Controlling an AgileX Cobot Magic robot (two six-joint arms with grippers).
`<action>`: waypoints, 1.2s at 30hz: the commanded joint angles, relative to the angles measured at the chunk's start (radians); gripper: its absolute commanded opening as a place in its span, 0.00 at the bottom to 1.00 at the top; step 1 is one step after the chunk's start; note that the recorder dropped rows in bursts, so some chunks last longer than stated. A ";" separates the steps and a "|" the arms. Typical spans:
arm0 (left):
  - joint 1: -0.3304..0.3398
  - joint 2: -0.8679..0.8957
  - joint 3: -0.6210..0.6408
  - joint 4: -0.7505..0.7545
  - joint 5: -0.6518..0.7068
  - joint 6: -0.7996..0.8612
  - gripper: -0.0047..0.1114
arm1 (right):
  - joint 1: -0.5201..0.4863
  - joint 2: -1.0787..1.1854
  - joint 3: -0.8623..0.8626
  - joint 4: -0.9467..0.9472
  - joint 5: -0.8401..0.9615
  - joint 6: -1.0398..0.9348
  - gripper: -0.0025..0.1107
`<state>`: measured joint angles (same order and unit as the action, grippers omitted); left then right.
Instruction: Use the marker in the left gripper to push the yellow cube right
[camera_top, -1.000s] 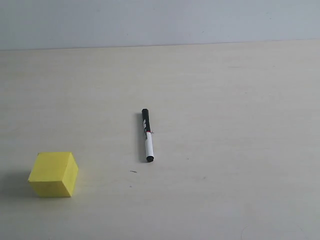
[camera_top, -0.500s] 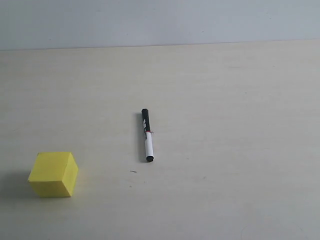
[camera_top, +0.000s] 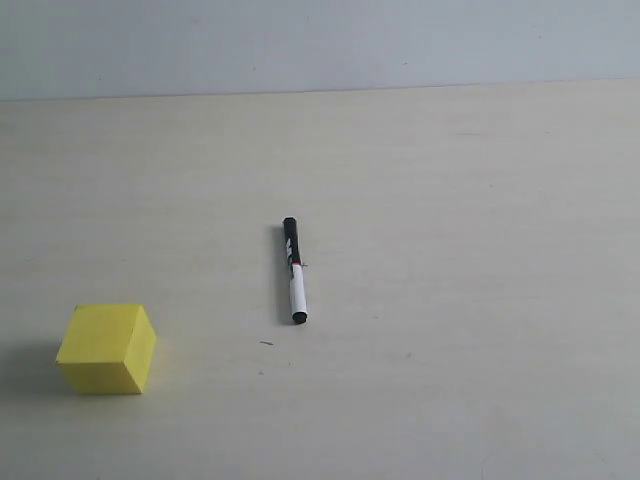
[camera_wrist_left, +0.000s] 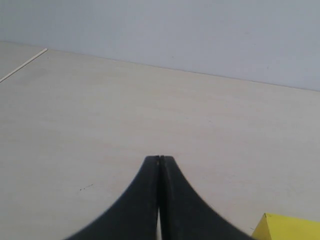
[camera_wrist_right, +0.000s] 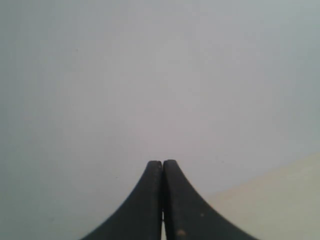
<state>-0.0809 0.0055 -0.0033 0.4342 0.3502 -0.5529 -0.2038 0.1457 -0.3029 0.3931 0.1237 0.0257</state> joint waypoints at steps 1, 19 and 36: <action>0.000 -0.006 0.003 -0.003 0.002 0.000 0.04 | -0.005 -0.146 0.080 -0.012 -0.012 -0.026 0.02; 0.000 -0.006 0.003 -0.051 -0.211 -0.056 0.04 | -0.005 -0.146 0.246 0.011 0.114 -0.026 0.02; 0.000 0.267 -0.476 -0.119 -0.414 -0.260 0.04 | -0.005 -0.146 0.246 -0.235 0.116 -0.053 0.02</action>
<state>-0.0809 0.1395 -0.3573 0.2801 -0.2862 -0.8320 -0.2038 0.0048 -0.0631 0.1662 0.2401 -0.0168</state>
